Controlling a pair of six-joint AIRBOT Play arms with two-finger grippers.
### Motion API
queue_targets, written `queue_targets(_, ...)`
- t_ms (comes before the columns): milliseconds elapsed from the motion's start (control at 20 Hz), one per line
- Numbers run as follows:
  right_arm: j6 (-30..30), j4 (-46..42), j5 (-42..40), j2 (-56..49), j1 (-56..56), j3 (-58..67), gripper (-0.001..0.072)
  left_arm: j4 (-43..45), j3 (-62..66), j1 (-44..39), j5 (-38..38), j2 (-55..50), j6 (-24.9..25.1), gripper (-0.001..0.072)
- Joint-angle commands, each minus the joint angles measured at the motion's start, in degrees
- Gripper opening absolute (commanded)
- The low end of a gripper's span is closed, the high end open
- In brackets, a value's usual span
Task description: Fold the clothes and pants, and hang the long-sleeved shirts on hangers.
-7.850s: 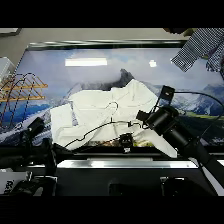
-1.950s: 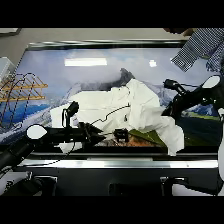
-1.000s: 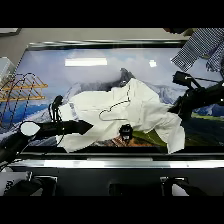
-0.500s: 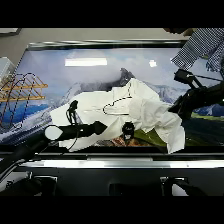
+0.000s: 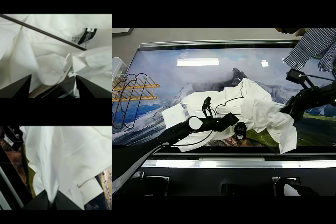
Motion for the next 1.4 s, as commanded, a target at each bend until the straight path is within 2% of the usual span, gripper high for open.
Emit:
queue_targets(0, 0.17, -0.04, 0.26, 0.04, 0.0, 0.02, 0.0018, -0.31, 2.23, -0.42, -6.97, -1.68, -8.35, 0.0603)
queue_targets(150, 0.17, -0.15, 0.55, 0.04, 0.0, 0.02, 0.0018, -0.26, 2.23, -0.5, -12.26, -1.07, -13.6, 0.0602)
queue_targets(450, 1.31, -0.13, 0.55, 0.04, 0.0, 0.02, 0.0018, 8.07, 2.12, -0.48, -5.86, -1.6, -32.81, 0.0602)
queue_targets(750, 1.68, -0.17, 0.72, 0.04, 0.0, 0.02, 0.0019, 8.74, 2.12, -0.76, -2.64, -2.36, -40.44, 0.06)
queue_targets(900, 1.68, -0.22, 0.66, 0.04, 0.0, 0.02, 0.0019, 8.22, 2.12, -1.4, -2.71, -3.28, -40.68, 0.0595)
queue_targets(1000, 1.66, -0.35, 0.46, 0.04, 0.0, 0.02, 0.0019, 7.87, 2.12, -1.79, -2.69, -4.22, -41.44, 0.0503)
queue_targets(1050, 1.68, -0.33, 0.37, 0.04, 0.0, 0.0, 0.0019, 7.85, 2.12, -1.79, -2.67, -4.87, -41.92, 0.05)
queue_targets(1150, 1.68, -0.35, 0.39, 0.04, 0.0, 0.02, 0.0019, 7.76, 2.12, -1.73, -1.62, -5.84, -43.6, 0.0363)
queue_targets(1200, 1.68, -0.35, 0.37, 0.04, 0.0, 0.02, 0.0019, 7.61, 2.12, -1.75, -0.22, -6.05, -43.6, 0.0351)
queue_targets(1250, 1.68, -0.33, 0.39, 0.04, 0.0, 0.02, 0.0019, 7.63, 2.12, -1.75, 1.09, -6.1, -43.58, 0.0284)
queue_targets(1300, 1.68, -0.33, 0.39, 0.04, 0.0, 0.02, 0.0019, 7.63, 2.12, -1.73, 2.27, -6.12, -43.58, 0.0247)
queue_targets(1350, 1.68, -0.33, 0.42, 0.04, 0.0, 0.02, 0.0019, 7.65, 2.12, -1.73, 3.21, -6.19, -43.58, 0.0245)
